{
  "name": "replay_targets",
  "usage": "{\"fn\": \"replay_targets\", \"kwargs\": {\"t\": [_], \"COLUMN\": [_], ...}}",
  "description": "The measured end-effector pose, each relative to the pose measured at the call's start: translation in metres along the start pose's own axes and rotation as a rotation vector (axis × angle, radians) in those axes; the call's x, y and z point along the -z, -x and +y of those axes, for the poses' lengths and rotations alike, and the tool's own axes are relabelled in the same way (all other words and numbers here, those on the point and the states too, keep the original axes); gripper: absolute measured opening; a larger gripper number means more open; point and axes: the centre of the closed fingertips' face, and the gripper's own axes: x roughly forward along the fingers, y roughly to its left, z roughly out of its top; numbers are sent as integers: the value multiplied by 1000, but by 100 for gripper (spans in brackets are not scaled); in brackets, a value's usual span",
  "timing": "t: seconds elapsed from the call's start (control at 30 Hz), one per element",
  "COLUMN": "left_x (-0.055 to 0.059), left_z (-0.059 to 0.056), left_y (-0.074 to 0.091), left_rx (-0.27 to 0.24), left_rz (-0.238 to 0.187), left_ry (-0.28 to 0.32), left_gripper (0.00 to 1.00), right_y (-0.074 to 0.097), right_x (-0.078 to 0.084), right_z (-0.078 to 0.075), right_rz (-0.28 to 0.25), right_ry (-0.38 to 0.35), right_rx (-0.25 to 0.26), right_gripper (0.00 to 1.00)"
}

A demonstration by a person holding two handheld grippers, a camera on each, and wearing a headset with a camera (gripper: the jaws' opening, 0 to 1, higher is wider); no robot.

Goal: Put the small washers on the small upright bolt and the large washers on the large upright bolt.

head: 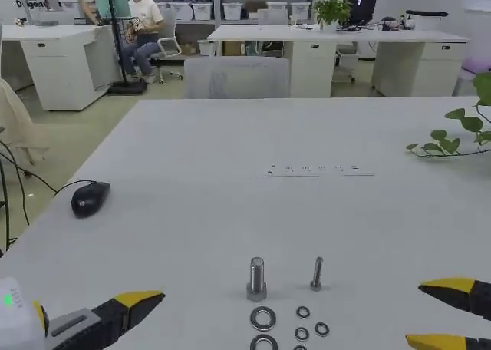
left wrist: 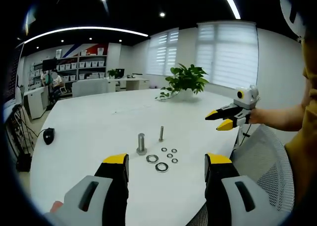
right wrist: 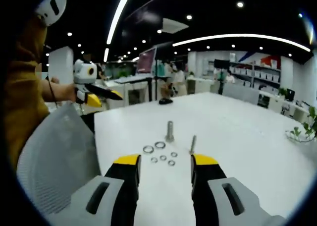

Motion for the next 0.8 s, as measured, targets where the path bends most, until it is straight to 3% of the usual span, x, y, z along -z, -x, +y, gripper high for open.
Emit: {"fn": "replay_targets", "kwargs": {"t": [0.7, 0.8], "left_x": [-5, -2], "left_z": [0, 7], "left_y": [-3, -1], "left_rx": [3, 4], "left_rz": [1, -1], "left_ry": [-14, -12], "left_gripper": [61, 61], "right_y": [-2, -3], "right_x": [3, 3], "right_z": [1, 2], "right_rz": [15, 17], "right_ry": [4, 3], "right_rx": [-10, -18], "right_gripper": [41, 41]}}
